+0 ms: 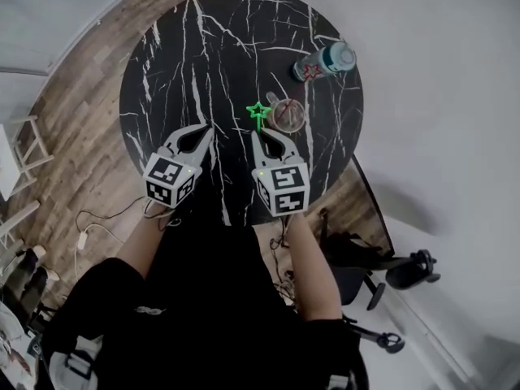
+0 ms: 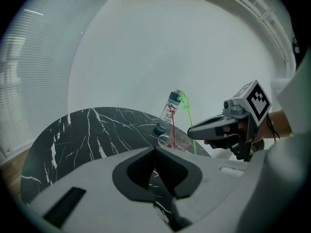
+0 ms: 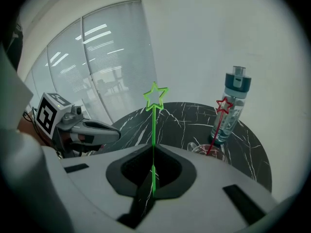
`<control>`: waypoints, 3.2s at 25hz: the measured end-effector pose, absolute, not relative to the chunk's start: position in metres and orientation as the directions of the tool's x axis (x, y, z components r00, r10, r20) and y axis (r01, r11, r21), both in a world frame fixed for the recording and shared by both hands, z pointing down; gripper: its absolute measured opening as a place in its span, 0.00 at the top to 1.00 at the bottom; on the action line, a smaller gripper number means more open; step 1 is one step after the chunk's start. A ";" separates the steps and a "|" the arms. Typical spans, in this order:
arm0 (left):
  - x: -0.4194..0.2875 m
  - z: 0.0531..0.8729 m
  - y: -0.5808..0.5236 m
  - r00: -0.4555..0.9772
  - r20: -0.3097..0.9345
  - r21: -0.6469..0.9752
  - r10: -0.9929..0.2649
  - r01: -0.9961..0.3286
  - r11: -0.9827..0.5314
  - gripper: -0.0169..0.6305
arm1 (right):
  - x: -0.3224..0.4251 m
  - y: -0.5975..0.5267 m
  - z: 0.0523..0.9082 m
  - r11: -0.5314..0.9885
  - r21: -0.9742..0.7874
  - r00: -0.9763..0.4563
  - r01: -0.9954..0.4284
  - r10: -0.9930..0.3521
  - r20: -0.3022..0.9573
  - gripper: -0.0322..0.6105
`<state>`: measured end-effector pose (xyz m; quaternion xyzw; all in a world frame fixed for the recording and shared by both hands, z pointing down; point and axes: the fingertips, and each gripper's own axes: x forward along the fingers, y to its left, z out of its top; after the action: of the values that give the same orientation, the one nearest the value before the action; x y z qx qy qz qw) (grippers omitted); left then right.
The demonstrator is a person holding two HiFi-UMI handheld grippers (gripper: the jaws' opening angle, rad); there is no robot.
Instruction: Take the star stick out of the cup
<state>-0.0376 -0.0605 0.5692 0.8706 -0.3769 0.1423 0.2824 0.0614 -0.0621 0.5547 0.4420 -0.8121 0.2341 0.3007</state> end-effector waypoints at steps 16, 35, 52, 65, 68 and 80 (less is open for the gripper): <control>-0.060 0.640 -0.048 0.673 0.558 0.424 -0.485 -0.734 -0.531 0.97 | 0.048 -0.055 0.651 0.421 -0.178 -0.382 -0.889 -0.471 0.795 0.95; -0.062 0.674 -0.040 0.688 0.599 0.458 -0.410 -0.714 -0.529 0.97 | 0.056 -0.053 0.698 0.348 -0.169 -0.315 -0.922 -0.419 0.852 0.95; -0.057 0.655 -0.032 0.699 0.594 0.453 -0.398 -0.700 -0.551 0.97 | 0.059 -0.049 0.681 0.309 -0.191 -0.330 -0.932 -0.496 0.803 0.85; -0.035 0.589 -0.046 0.732 0.535 0.382 -0.422 -0.655 -0.652 0.97 | 0.067 -0.053 0.605 0.203 -0.256 -0.321 -0.945 -0.715 0.620 0.94; -0.024 0.577 -0.046 0.739 0.531 0.360 -0.416 -0.641 -0.678 0.97 | 0.073 -0.049 0.586 0.194 -0.259 -0.314 -0.946 -0.746 0.587 0.95; 0.045 0.523 -0.054 0.810 0.469 0.281 -0.351 -0.514 -0.811 0.97 | 0.127 -0.032 0.527 0.059 -0.192 -0.146 -0.980 -0.863 0.484 0.95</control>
<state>0.0452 -0.0537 0.5234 0.9298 -0.2327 0.2020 0.2014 0.1267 -0.0317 0.5269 0.6421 -0.7175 0.2417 0.1208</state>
